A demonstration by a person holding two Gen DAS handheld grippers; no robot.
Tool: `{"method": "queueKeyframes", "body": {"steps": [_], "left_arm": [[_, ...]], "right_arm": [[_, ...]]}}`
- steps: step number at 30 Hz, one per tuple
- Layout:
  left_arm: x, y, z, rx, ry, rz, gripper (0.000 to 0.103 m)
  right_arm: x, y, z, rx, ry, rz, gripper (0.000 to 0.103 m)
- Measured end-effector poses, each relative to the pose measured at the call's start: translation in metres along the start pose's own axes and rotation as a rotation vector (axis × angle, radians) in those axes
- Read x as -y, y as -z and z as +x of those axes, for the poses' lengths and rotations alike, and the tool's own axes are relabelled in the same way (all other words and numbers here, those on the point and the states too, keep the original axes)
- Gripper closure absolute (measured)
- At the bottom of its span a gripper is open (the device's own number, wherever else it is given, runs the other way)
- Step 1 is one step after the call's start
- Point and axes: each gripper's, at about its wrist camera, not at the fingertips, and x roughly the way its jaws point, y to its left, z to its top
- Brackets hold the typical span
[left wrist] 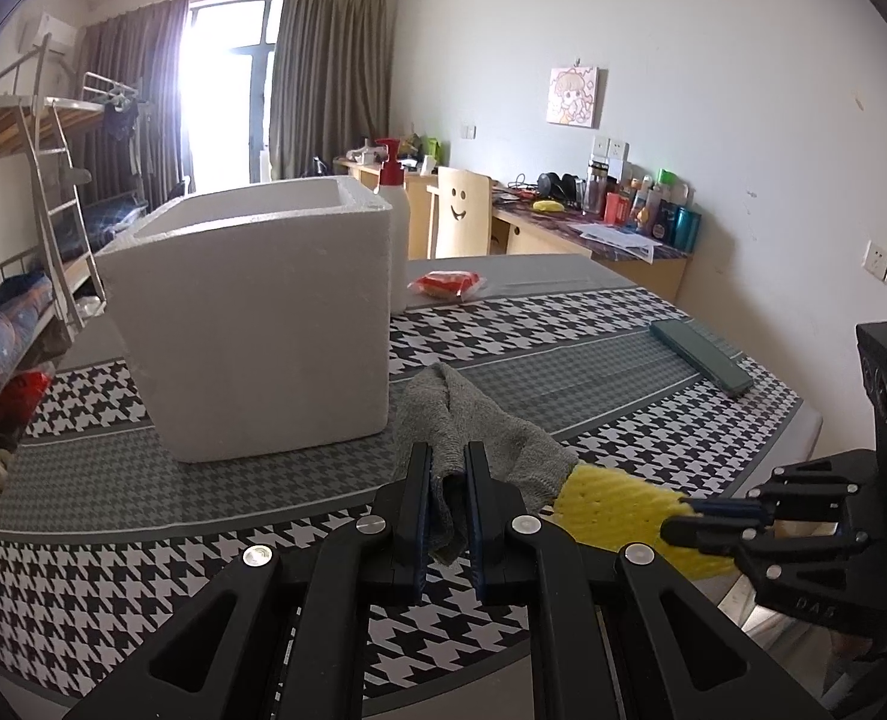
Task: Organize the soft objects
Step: 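Close the right gripper on the yellow foam sponge and lift it, then carry the grey cloth with the left gripper and yellow sponge with the right gripper to the foam box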
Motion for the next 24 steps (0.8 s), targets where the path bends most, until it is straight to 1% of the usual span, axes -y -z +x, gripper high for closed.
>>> {"method": "queueKeyframes", "body": {"steps": [8, 24], "left_arm": [[0.001, -0.004, 0.0, 0.011, -0.006, 0.018, 0.092], [0.005, -0.024, 0.003, 0.039, -0.012, 0.062, 0.092]], "right_arm": [[0.006, -0.01, -0.007, 0.047, 0.015, 0.031, 0.092], [0.02, -0.031, -0.019, 0.132, 0.031, 0.104, 0.092]]}}
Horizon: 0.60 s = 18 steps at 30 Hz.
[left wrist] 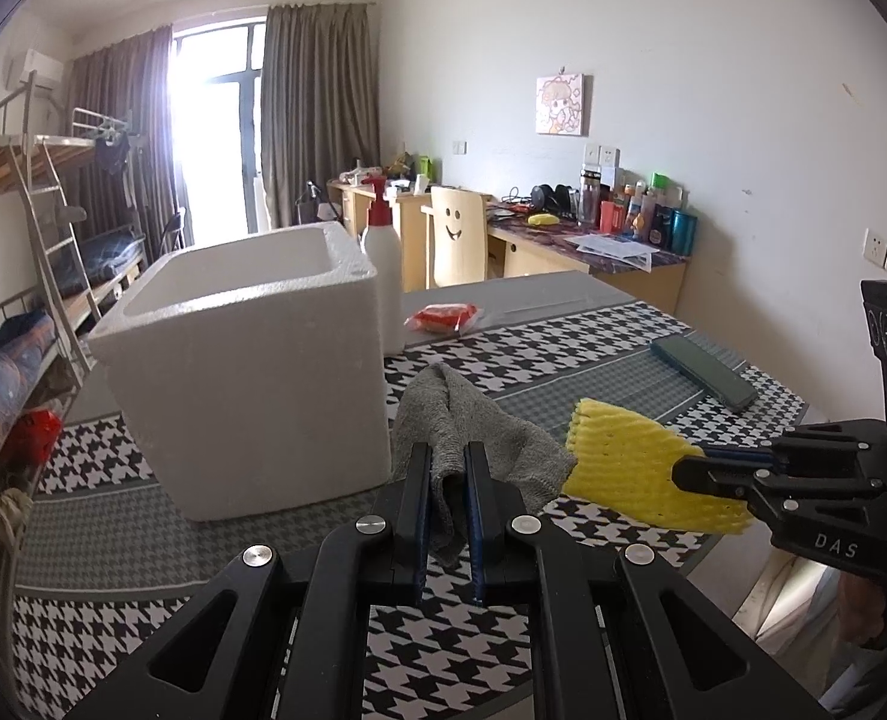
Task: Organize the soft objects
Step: 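Carry the grey cloth with the left gripper and yellow sponge with the right gripper to the foam box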
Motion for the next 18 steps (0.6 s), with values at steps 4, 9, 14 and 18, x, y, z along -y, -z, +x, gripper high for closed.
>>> {"method": "queueKeyframes", "body": {"steps": [4, 9, 14, 18], "left_arm": [[0.002, -0.007, 0.001, 0.012, 0.001, 0.015, 0.092], [0.003, -0.017, 0.003, 0.027, 0.003, 0.028, 0.092], [0.001, -0.023, 0.003, 0.044, 0.002, 0.029, 0.092], [0.001, -0.028, 0.005, 0.053, 0.0, 0.04, 0.092]], "right_arm": [[0.003, -0.006, 0.0, 0.019, 0.004, 0.011, 0.092], [0.005, -0.014, -0.003, 0.047, 0.007, 0.02, 0.092], [0.006, -0.023, -0.006, 0.077, 0.03, 0.022, 0.092], [0.008, -0.03, -0.009, 0.109, 0.031, 0.021, 0.092]]}}
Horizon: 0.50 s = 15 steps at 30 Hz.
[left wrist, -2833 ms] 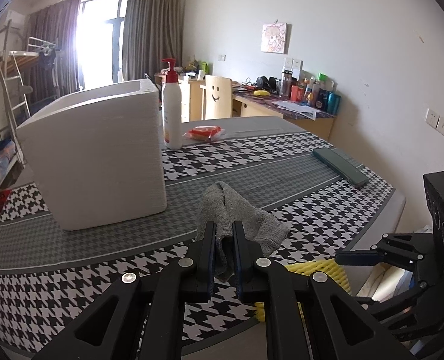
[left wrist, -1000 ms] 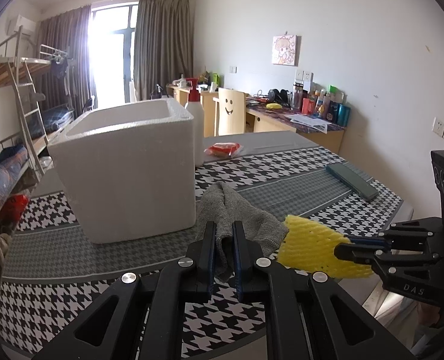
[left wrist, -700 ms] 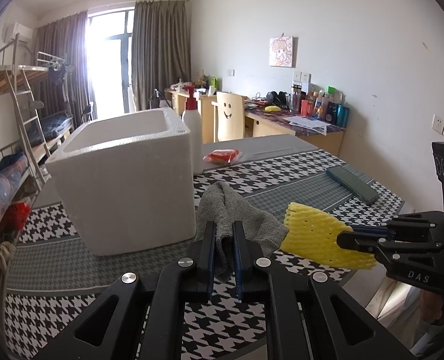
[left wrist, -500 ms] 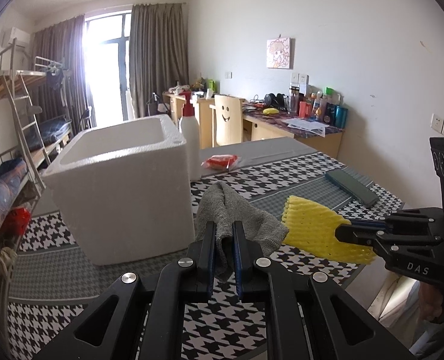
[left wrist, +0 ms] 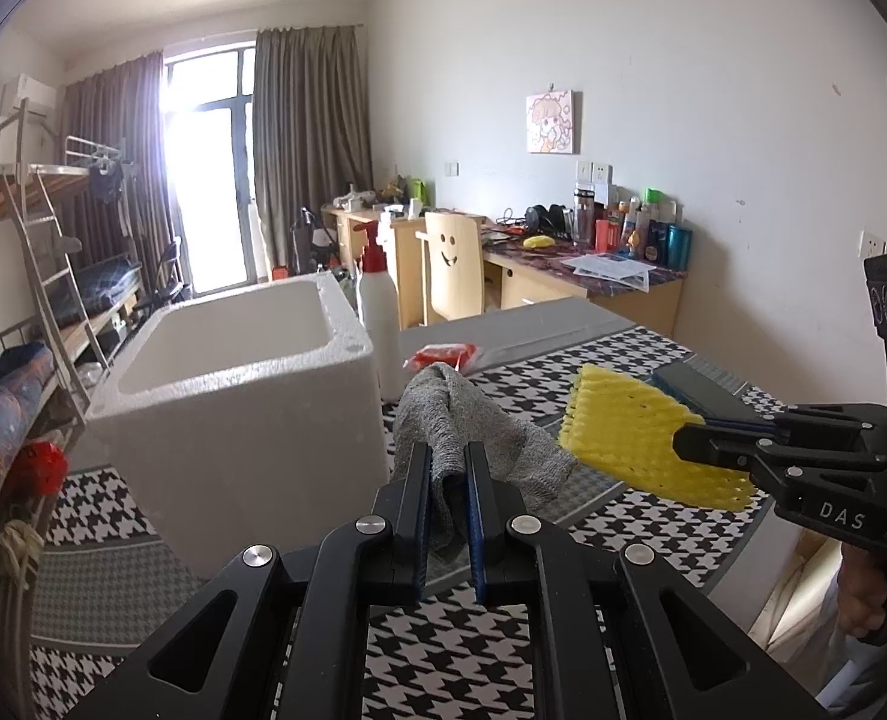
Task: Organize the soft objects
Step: 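Carry the grey cloth with the left gripper and yellow sponge with the right gripper to the foam box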
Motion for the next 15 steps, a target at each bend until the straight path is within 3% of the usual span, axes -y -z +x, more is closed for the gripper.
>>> {"method": "queueKeyframes", "body": {"steps": [15], "left_arm": [[0.002, -0.025, 0.001, 0.057, -0.017, 0.038, 0.092]], "right_arm": [[0.006, -0.017, -0.003, 0.073, 0.002, 0.022, 0.092]]}}
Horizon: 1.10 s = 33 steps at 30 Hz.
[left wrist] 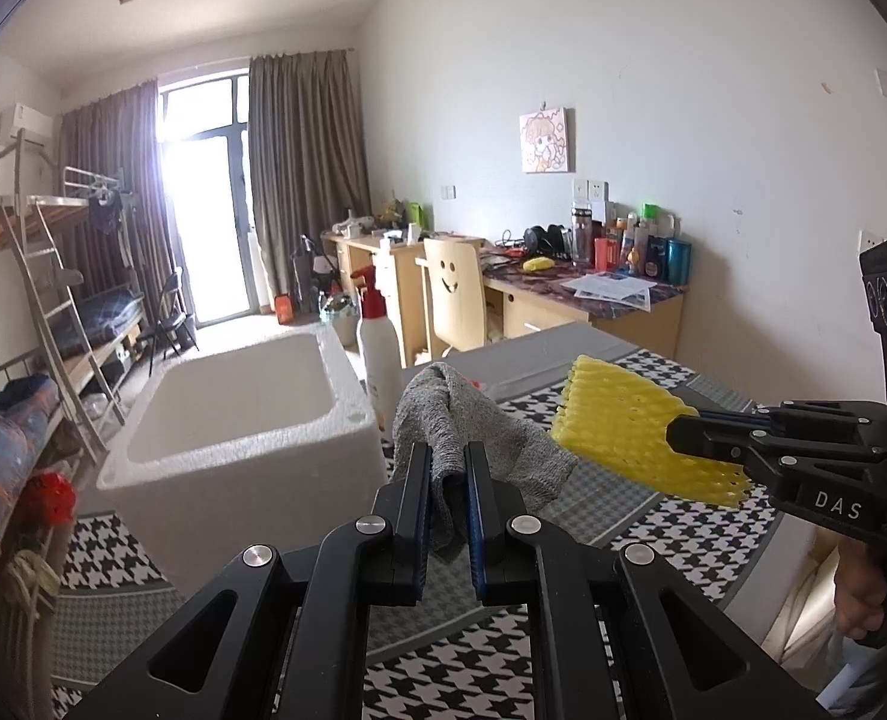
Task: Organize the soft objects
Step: 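Carry the grey cloth with the left gripper and yellow sponge with the right gripper to the foam box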
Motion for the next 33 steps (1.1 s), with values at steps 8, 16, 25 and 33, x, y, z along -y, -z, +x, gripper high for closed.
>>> {"method": "queueKeyframes", "body": {"steps": [8, 16, 25, 33], "left_arm": [[-0.005, -0.011, 0.003, 0.02, -0.028, -0.008, 0.092], [-0.014, -0.024, 0.0, 0.053, -0.071, -0.035, 0.092], [-0.03, -0.033, 0.003, 0.068, -0.114, -0.071, 0.092], [-0.046, -0.039, 0.003, 0.082, -0.162, -0.092, 0.092]], "right_arm": [[0.001, -0.014, 0.001, 0.032, -0.001, 0.012, 0.092], [-0.003, -0.027, 0.003, 0.067, 0.018, -0.011, 0.092], [-0.011, -0.04, 0.011, 0.086, -0.006, -0.018, 0.092], [-0.017, -0.049, 0.019, 0.092, -0.021, -0.019, 0.092]]}}
